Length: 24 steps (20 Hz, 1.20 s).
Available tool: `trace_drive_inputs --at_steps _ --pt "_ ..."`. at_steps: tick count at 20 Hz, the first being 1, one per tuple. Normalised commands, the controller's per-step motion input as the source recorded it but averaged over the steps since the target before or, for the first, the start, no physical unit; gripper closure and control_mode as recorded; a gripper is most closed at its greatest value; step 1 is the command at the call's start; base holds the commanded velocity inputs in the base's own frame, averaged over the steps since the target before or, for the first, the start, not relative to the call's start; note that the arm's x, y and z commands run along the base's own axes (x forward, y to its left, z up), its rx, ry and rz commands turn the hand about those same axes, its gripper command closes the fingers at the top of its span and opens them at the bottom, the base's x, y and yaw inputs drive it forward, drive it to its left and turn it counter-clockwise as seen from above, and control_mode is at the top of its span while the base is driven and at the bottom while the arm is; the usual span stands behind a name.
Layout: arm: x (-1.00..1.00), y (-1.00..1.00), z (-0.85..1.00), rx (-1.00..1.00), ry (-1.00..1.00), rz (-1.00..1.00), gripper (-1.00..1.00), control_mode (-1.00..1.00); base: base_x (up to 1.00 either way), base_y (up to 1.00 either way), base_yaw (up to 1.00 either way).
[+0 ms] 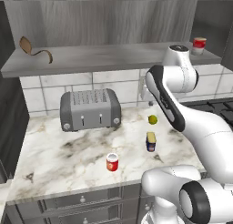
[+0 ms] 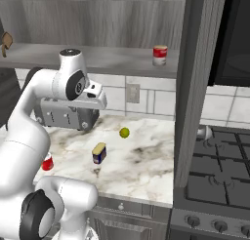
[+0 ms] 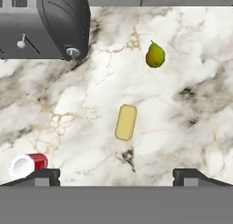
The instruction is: Pick the cans from the counter and place them in their designated side in the cabinet.
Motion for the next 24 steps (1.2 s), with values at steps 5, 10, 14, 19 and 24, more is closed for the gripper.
trace_drive_inputs --at_steps 5,10,14,19,24 --pt "0.00 0.00 -0.11 0.00 0.02 -0.03 -1.00 -1.00 0.00 0.00 0.00" --pt "0.00 0.00 -0.16 0.00 0.02 -0.02 -1.00 -1.00 0.00 0.00 0.00" --pt "0.00 0.00 -0.19 0.00 0.02 -0.02 -1.00 -1.00 0.00 0.00 0.00" --pt "0.00 0.00 -0.20 0.00 0.01 -0.02 -1.00 -1.00 0.00 0.00 0.00" --pt "0.00 0.00 -0.20 0.00 0.00 -0.01 -1.00 -1.00 0.00 0.00 0.00"
